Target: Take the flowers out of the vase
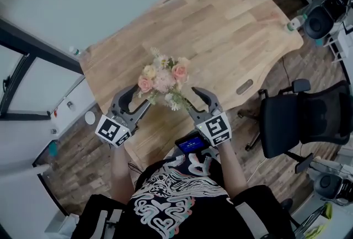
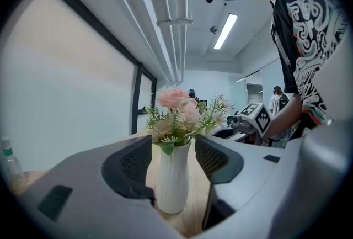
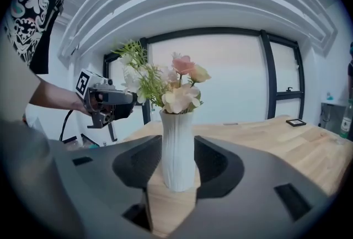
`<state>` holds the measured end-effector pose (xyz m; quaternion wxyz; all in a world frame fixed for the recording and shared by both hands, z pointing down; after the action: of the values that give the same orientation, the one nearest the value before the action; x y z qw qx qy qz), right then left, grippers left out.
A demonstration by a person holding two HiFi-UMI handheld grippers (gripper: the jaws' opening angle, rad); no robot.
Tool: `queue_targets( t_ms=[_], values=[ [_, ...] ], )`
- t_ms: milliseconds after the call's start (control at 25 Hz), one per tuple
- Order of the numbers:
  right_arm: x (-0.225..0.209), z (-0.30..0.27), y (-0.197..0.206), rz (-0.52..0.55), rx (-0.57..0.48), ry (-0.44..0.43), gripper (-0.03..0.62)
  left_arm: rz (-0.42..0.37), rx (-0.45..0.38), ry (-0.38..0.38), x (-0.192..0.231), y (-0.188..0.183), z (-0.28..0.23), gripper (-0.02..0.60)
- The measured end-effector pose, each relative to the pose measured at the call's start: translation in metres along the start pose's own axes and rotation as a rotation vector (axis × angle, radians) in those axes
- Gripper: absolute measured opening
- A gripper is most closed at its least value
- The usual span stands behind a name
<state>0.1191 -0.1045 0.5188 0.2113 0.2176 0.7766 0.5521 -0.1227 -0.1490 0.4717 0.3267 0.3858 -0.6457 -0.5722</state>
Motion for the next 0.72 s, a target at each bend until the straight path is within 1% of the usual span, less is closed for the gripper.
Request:
queue_targets(
  t_ms=[120, 160, 200, 320, 400, 440, 480, 720],
  values=[
    [-0.007, -0.015, 0.002, 0.014, 0.021, -0.025, 0.193, 0.022, -0.040, 0.045, 0.005, -0.002, -0.003, 0.294],
    [-0.009, -0.020, 0.003, 0.020, 0.028, -0.034, 0.195, 0.027, -0.054, 0.059, 0.006, -0.004, -0.005, 0.337],
    [-0.011, -0.025, 0.003, 0.026, 0.035, -0.043, 0.227, 0.029, -0.062, 0.073, 0.007, -0.005, -0.007, 0.361],
    [-0.012, -0.036, -0.002, 0.053, 0.042, -0.072, 0.230, 0.016, -0.067, 0.115, 0.008, -0.010, -0.016, 0.388],
    [-0.010, -0.043, -0.007, 0.073, 0.043, -0.093, 0.232, 0.007, -0.073, 0.135, 0.009, -0.013, -0.021, 0.388],
    [-0.010, -0.047, -0.008, 0.077, 0.047, -0.102, 0.280, 0.004, -0.078, 0.141, 0.009, -0.014, -0.023, 0.388],
    [-0.010, -0.051, -0.008, 0.078, 0.052, -0.110, 0.285, 0.002, -0.081, 0.146, 0.009, -0.015, -0.026, 0.388],
    [-0.010, -0.075, -0.015, 0.106, 0.053, -0.136, 0.285, -0.006, -0.107, 0.171, 0.017, -0.018, -0.039, 0.388]
  ],
)
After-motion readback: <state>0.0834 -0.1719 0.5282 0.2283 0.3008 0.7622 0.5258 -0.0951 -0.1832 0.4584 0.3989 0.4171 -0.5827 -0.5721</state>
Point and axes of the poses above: the fingertips, and each gripper's own axes: z backward along the fingers, x to its left, y out of its underside, the point moved 8 cm from there along z, backward along the fingers, and after that the axes turned 3 degrees about -z, right-handed, at the moved point
